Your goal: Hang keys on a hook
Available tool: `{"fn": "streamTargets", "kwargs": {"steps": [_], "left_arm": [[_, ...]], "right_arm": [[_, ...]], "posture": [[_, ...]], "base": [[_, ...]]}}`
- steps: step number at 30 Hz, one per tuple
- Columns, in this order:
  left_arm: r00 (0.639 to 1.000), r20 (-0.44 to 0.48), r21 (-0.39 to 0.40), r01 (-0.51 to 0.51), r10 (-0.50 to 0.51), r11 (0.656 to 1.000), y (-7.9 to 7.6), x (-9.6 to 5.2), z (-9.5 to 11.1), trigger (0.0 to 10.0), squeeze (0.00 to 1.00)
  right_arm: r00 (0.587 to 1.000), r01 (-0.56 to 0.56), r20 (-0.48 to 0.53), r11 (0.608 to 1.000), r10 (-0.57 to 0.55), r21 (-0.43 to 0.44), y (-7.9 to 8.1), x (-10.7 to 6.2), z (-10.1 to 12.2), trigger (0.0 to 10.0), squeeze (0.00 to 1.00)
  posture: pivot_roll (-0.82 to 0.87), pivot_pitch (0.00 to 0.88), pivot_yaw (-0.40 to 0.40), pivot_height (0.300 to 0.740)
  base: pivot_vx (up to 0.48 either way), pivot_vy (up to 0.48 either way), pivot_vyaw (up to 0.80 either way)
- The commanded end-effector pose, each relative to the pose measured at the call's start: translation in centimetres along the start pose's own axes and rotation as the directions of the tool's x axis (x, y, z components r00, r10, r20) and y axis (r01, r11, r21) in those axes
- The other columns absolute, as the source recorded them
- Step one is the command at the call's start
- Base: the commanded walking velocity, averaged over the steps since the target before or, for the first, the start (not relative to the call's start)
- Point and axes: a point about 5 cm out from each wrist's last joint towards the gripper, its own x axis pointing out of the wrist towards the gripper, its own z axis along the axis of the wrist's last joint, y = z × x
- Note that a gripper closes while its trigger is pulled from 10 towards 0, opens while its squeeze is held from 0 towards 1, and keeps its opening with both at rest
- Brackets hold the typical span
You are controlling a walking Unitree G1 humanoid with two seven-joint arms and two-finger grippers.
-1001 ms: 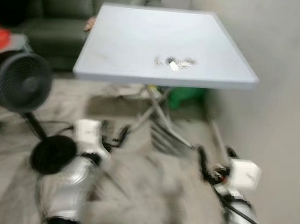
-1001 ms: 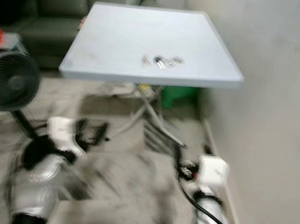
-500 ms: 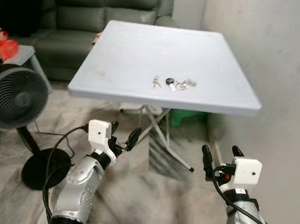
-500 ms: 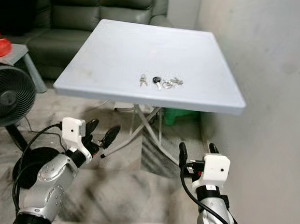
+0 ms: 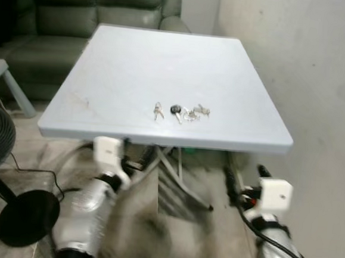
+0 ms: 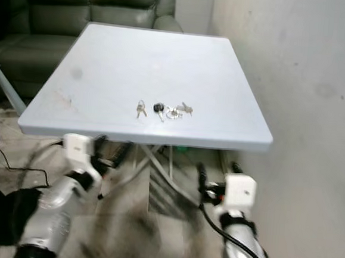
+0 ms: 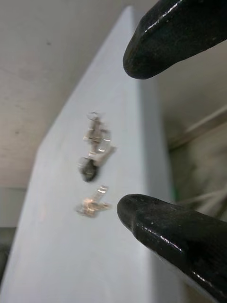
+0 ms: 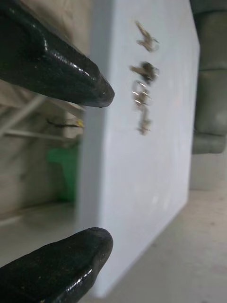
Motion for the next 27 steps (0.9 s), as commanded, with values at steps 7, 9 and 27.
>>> {"fn": "streamTargets", "kwargs": {"steps": [7,9,27], "left_arm": [[1.000,-0.001,0.023,-0.030,0.030,0.999,0.85,-0.38,0.22,10.0,0.00],[1.000,0.000,0.024,-0.028,0.028,0.999,0.76,-0.34,0.22,10.0,0.00],[1.000,-0.001,0.036,-0.025,0.025,0.999,0.01,0.22,0.32,10.0,0.00]], "right_arm": [[0.999,-0.036,-0.006,0.999,0.035,-0.015,0.81,0.19,0.04,10.0,0.00],[0.999,-0.036,-0.005,0.999,0.036,-0.009,0.82,0.19,0.05,10.0,0.00],[0.997,-0.071,-0.018,0.997,0.071,0.019,1.05,0.55,0.24,10.0,0.00]], "posture": [[0.02,0.029,-0.019,0.740],[0.02,0.029,-0.019,0.740],[0.03,0.045,-0.025,0.740]], "base": [[0.419,0.000,0.69],[0.420,0.000,0.80],[0.247,0.000,0.23]]}}
